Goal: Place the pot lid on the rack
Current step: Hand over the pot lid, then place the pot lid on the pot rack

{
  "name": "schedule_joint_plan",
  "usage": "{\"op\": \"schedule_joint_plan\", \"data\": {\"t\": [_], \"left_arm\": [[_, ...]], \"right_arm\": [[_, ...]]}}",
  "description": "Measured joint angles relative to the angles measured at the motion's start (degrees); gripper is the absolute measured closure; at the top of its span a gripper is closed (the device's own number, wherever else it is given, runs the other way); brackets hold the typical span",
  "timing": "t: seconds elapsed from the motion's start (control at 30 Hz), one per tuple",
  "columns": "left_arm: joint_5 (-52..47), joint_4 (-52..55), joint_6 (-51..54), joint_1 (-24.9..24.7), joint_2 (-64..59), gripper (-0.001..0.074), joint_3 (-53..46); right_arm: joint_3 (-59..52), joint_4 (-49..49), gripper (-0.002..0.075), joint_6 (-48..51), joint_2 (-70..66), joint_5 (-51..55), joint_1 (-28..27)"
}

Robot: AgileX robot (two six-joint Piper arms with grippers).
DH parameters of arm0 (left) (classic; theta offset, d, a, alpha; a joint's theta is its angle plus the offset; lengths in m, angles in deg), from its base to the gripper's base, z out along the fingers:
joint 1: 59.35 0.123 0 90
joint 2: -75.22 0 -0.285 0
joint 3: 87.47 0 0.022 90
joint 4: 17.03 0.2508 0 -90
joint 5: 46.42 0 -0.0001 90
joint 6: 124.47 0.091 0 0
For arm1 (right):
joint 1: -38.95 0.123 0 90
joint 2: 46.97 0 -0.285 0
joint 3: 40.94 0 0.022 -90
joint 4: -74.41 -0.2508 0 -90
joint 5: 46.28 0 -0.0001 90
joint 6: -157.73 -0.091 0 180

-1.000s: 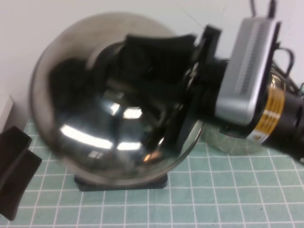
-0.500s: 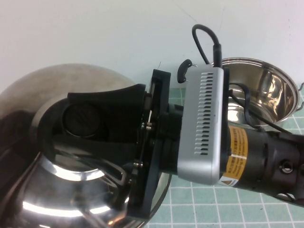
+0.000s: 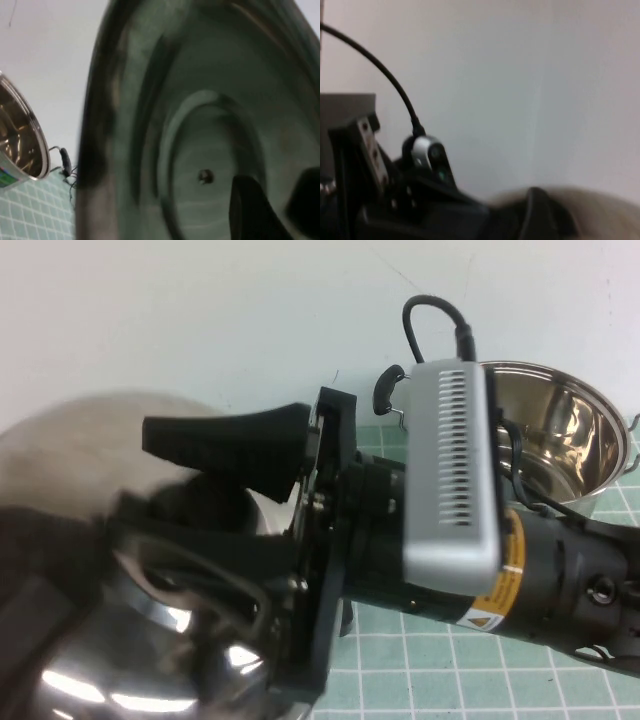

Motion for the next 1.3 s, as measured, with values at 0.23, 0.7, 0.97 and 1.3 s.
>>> {"op": "schedule_joint_plan", "data": {"t": [0.23, 0.7, 0.97, 1.3], "left_arm": [[1.2, 1.5, 0.0, 0.0, -0.2, 0.0556, -0.3], [-1.7, 13.5, 7.7, 0.0, -21.7, 0.0562, 14.3], [0.5, 20.1, 16.4, -1.1, -40.8, 0.0564, 27.8], [-7.7, 29.0, 20.7, -9.4, -53.3, 0.0564, 32.1]], "right_arm": [[0.2, -3.7, 0.0058, 0.7, 0.9, -5.9, 0.2], [0.2, -7.1, 0.0657, 19.1, 22.8, 3.0, 0.2], [0.2, -9.5, 0.0722, 30.8, 42.7, 55.2, 0.2], [-1.4, -10.4, 0.0726, 32.0, 53.9, 78.2, 0.2]]}}
